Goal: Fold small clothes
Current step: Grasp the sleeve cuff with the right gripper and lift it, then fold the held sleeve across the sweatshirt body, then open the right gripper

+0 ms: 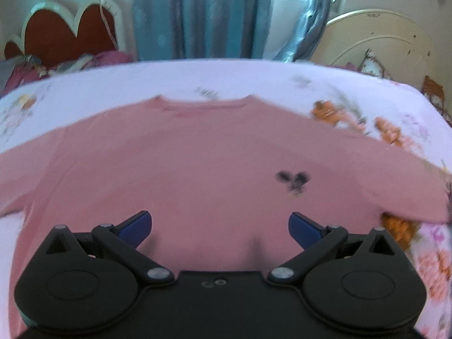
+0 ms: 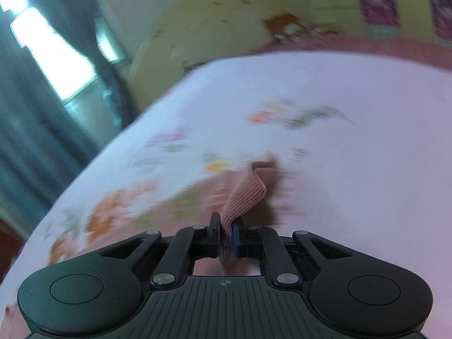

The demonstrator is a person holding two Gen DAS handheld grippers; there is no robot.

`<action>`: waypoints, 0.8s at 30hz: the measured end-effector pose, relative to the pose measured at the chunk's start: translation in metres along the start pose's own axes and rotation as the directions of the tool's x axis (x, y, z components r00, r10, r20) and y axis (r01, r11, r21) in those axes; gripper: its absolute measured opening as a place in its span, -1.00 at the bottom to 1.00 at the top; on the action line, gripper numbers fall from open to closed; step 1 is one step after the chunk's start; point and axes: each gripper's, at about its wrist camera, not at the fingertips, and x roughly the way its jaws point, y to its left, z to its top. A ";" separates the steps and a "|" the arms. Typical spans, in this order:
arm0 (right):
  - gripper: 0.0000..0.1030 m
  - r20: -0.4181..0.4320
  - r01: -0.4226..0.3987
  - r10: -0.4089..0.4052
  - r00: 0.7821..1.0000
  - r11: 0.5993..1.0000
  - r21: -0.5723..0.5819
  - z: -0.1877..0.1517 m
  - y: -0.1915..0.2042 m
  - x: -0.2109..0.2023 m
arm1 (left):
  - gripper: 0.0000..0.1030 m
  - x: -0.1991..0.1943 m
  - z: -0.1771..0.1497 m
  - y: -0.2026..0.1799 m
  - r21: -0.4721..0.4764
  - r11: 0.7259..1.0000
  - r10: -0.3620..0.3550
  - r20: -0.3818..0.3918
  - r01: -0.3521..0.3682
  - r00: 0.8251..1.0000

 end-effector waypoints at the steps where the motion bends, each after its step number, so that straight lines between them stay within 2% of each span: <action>1: -0.87 -0.004 -0.027 0.027 1.000 0.999 -0.037 -0.003 0.020 -0.003 | 1.00 0.002 -0.003 0.012 -0.015 1.000 -0.006 -0.010 0.006 1.000; 3: -0.88 -0.022 -0.089 0.087 0.996 0.989 -0.121 -0.015 0.066 -0.009 | 0.99 0.005 -0.008 0.036 -0.043 0.998 -0.041 -0.017 0.040 0.999; 5: -0.88 -0.053 -0.148 0.140 0.989 0.972 -0.182 -0.032 0.111 -0.013 | 0.83 0.005 -0.011 0.059 -0.053 0.995 -0.088 -0.011 0.087 0.996; 7: -0.88 -0.088 -0.196 0.180 0.980 0.950 -0.242 -0.055 0.158 -0.015 | 0.75 0.005 -0.013 0.083 -0.064 0.992 -0.112 -0.004 0.111 0.994; 9: -0.88 -0.130 -0.249 0.219 0.967 0.921 -0.299 -0.085 0.208 -0.017 | 0.76 0.001 -0.013 0.109 -0.074 0.991 -0.106 0.014 0.107 0.994; 11: -0.88 -0.171 -0.295 0.249 0.953 0.889 -0.349 -0.116 0.251 -0.017 | 0.88 -0.003 -0.013 0.133 -0.091 0.992 -0.089 0.029 0.092 0.996; 13: -0.88 -0.221 -0.344 0.275 0.936 0.853 -0.394 -0.151 0.292 -0.014 | 0.91 -0.007 -0.013 0.158 -0.118 0.989 -0.086 0.034 0.089 0.996; 17: -0.89 -0.322 -0.436 0.309 0.895 0.760 -0.483 -0.222 0.368 -0.010 | 0.91 -0.013 -0.017 0.198 -0.165 0.983 -0.073 0.036 0.078 0.997; 20: -0.89 -0.394 -0.496 0.323 0.861 0.709 -0.502 -0.265 0.407 -0.003 | 0.91 -0.015 -0.019 0.217 -0.186 0.981 -0.057 0.035 0.062 0.998; 22: -0.89 -0.424 -0.497 0.294 0.857 0.692 -0.524 -0.283 0.414 0.006 | 0.91 -0.012 -0.018 0.221 -0.194 0.979 -0.055 0.036 0.061 0.998; 24: -0.88 -0.421 -0.485 0.277 0.864 0.683 -0.546 -0.294 0.416 0.009 | 0.92 -0.012 -0.018 0.223 -0.190 0.979 -0.063 0.040 0.069 0.997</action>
